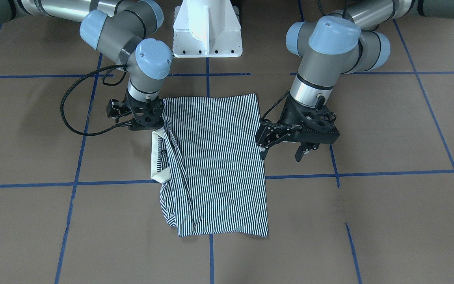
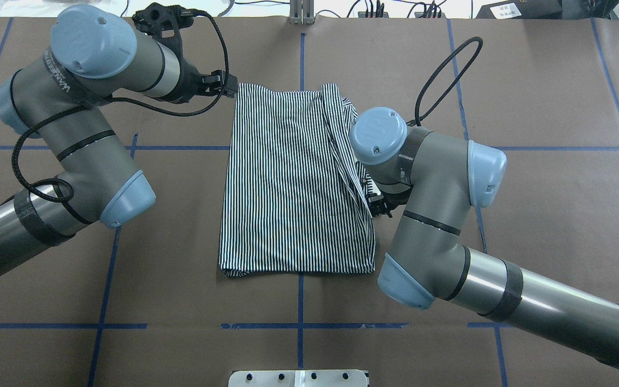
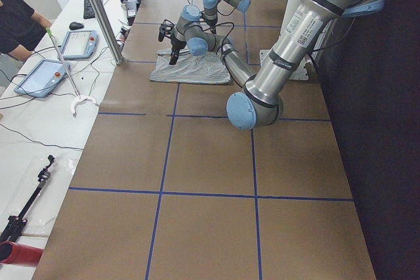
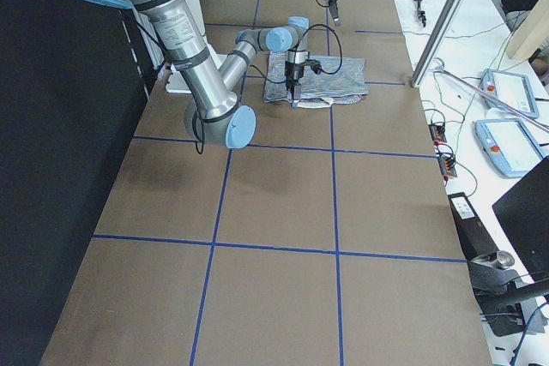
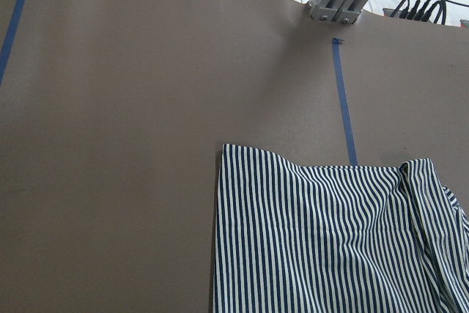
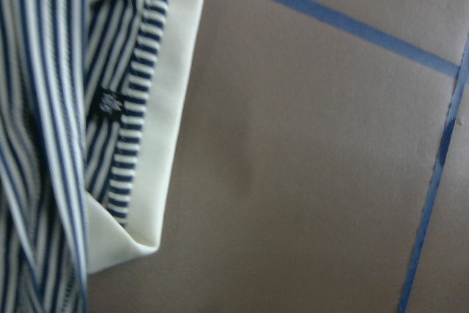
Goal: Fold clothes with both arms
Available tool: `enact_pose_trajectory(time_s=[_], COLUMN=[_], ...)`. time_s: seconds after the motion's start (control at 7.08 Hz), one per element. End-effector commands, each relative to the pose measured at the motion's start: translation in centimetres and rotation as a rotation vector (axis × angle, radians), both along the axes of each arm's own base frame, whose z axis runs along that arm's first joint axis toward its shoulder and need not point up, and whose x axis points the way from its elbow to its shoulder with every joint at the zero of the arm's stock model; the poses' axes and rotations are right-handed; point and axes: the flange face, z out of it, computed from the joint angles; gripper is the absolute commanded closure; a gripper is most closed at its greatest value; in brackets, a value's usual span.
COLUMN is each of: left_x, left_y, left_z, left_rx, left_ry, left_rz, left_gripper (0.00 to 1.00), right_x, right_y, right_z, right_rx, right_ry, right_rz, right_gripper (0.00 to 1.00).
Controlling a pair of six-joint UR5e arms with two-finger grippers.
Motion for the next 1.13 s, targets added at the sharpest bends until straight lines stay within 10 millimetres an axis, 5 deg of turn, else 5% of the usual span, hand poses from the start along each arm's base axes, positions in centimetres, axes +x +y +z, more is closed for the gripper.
enact_pose_trajectory(time_s=[0.0, 0.28, 0.99], left_x=[0.0, 0.0, 0.0], left_y=[0.0, 0.0, 0.0], left_z=[0.2, 0.2, 0.2], left_rx=[-0.002, 0.000, 0.000], left_ry=[-0.002, -0.002, -0.002], left_rz=[0.005, 0.007, 0.006], left_gripper=[0.00, 0.00, 0.00], right_x=[-4.4, -7.9, -9.3], right_y=[-4.4, -6.4, -6.2], right_z=[-4.8, -4.3, -0.7], right_rx=[0.044, 0.046, -0.007], right_ry=[-0.063, -0.078, -0.021], right_rz=[0.015, 0.009, -0.014], right_gripper=[0.00, 0.00, 0.00])
